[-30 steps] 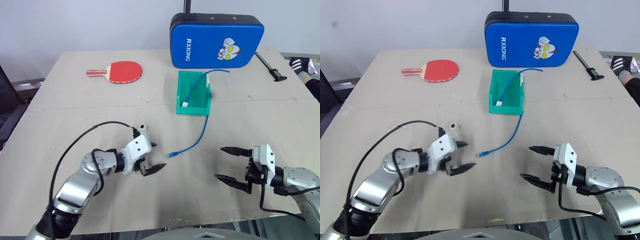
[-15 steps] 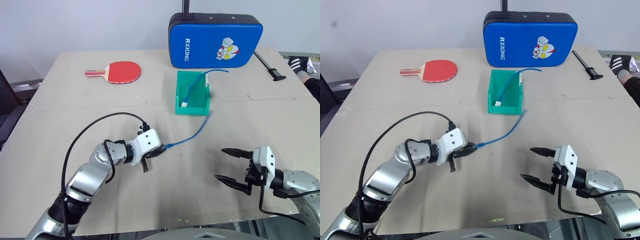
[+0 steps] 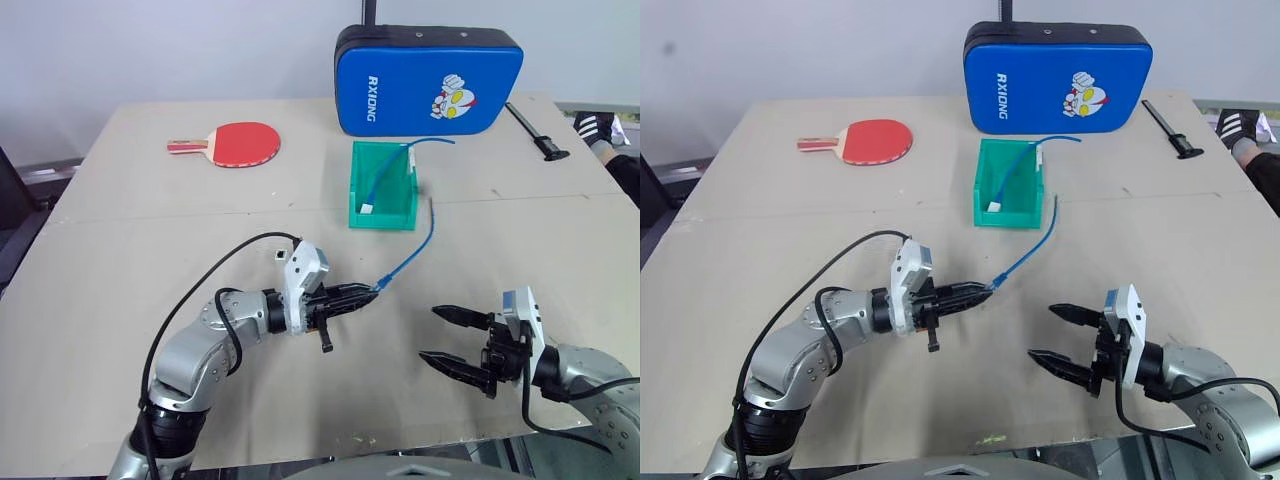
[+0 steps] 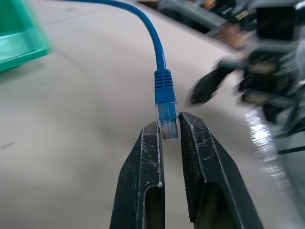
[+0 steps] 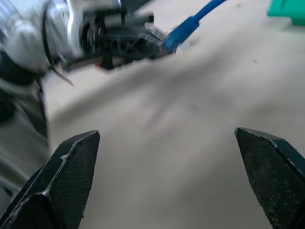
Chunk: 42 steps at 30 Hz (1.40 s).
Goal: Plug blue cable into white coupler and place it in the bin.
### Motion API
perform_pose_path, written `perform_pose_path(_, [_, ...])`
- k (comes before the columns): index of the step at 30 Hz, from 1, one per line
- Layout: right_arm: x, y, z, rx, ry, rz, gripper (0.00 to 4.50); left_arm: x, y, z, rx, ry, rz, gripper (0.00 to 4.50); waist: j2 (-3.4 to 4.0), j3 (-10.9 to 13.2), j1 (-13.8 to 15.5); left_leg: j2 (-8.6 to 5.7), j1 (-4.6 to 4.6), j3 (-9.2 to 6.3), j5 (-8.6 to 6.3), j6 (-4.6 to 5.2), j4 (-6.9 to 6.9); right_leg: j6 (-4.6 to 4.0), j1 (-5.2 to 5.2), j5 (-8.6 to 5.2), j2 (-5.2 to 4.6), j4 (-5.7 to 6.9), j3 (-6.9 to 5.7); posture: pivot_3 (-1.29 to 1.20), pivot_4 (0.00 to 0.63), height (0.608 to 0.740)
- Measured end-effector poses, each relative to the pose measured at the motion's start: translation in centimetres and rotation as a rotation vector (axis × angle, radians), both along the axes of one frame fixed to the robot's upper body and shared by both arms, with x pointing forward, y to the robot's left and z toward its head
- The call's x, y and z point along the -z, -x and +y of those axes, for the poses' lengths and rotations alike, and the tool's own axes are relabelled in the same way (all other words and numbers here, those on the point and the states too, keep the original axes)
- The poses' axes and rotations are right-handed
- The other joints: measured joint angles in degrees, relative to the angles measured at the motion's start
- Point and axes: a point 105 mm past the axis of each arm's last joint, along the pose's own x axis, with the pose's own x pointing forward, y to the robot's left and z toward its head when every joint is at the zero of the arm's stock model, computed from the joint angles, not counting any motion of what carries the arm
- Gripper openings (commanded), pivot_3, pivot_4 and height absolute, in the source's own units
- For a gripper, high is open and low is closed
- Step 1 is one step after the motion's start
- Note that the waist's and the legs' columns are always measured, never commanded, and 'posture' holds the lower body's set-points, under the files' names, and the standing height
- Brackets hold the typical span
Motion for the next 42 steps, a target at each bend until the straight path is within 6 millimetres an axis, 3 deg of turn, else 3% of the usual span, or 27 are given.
perform_pose_path(6, [-3.6,-1.5,2.8,-0.006,-0.225,0.034,4.5,-1.0,1.3,-0.6,0.09,0.079,0.069,0.03,-0.03,0.02,0.09,-0.07,-0.01,0.0,0.0,0.0,0.03,0.0,0.0,0.0,-0.01,0.01,0.02,0.0,0.15,0.74])
perform_pose_path(12, [-4.8,-2.1,4.0,-0.024,-0.271,0.058,4.5,-1.4,1.3,-0.6,0.099,0.085,0.066,0.03,-0.04,0.02,0.12,-0.11,-0.07,-0.01,0.03,-0.05,0.0,0.0,-0.01,0.0,0.01,-0.1,0.03,0.0,0.15,0.74])
perform_pose_path(15, [-4.7,-1.9,4.1,-0.038,-0.276,0.079,3.62,-1.4,1.3,-0.6,0.099,0.085,0.065,0.0,-0.04,0.02,0.06,-0.12,-0.08,-0.01,0.03,-0.05,-0.01,0.0,-0.02,0.0,0.01,-0.13,0.06,0.0,0.15,0.74])
perform_pose_path(22, [-4.6,-2.1,4.0,-0.034,-0.295,0.103,0.18,-1.5,1.5,-0.9,0.116,0.097,0.051,0.0,-0.04,0.02,0.06,-0.12,-0.05,-0.03,-0.02,0.03,-0.01,0.0,-0.02,0.0,0.03,-0.09,0.07,0.0,0.15,0.74])
perform_pose_path(29, [-4.4,-2.3,3.8,-0.025,-0.29,0.111,0.07,-1.2,1.3,-1.2,0.093,0.1,0.077,0.0,-0.04,0.02,0.05,-0.11,-0.06,-0.03,-0.01,0.02,-0.01,0.0,-0.03,0.0,0.03,-0.1,0.08,0.0,0.15,0.74])
perform_pose_path(31, [-4.4,-2.4,3.7,-0.019,-0.288,0.107,0.0,-1.2,1.3,-1.2,0.088,0.098,0.078,1.0,-0.04,0.02,0.04,-0.11,-0.06,-0.03,-0.01,0.02,-0.01,0.0,-0.03,0.0,0.03,-0.1,0.08,0.0,0.15,0.74])
perform_pose_path(33, [-4.4,-2.3,3.8,-0.024,-0.287,0.108,0.0,-0.8,1.1,-0.9,0.062,0.074,0.079,1.7,-0.04,0.02,0.03,-0.11,-0.04,-0.04,-0.02,0.03,-0.03,0.0,-0.03,0.0,0.03,-0.1,0.08,0.0,0.15,0.74])
perform_pose_path(38, [-5.1,-3.0,3.5,0.003,-0.277,0.036,0.0,0.5,0.1,1.0,-0.138,-0.007,-0.02,4.12,-0.03,0.03,-0.06,-0.1,-0.05,-0.03,-0.02,0.03,-0.06,0.0,-0.07,0.0,0.04,-0.11,0.14,0.0,0.15,0.74])
perform_pose_path(39, [-5.4,-3.3,3.1,0.023,-0.278,0.015,0.0,0.7,-0.1,1.6,-0.187,-0.02,-0.04,4.42,-0.02,0.04,0.0,-0.1,-0.05,-0.03,-0.02,0.03,-0.06,0.0,-0.06,0.0,0.03,-0.11,0.15,0.0,0.15,0.74])
perform_pose_path(41, [-5.8,-3.8,2.6,0.053,-0.272,-0.031,0.0,0.8,-0.3,3.0,-0.299,-0.058,-0.11,4.42,-0.02,0.04,0.01,-0.1,-0.07,-0.04,-0.02,0.03,-0.07,0.0,-0.08,0.0,0.02,-0.14,0.14,0.0,0.15,0.74])
perform_pose_path(42, [-5.9,-4.1,2.2,0.072,-0.261,-0.07,0.0,0.8,-0.7,4.4,-0.438,-0.104,-0.207,4.42,-0.02,0.04,0.01,-0.11,-0.06,-0.01,-0.02,0.03,-0.11,0.0,-0.07,0.0,0.0,-0.2,0.19,0.0,0.15,0.74])
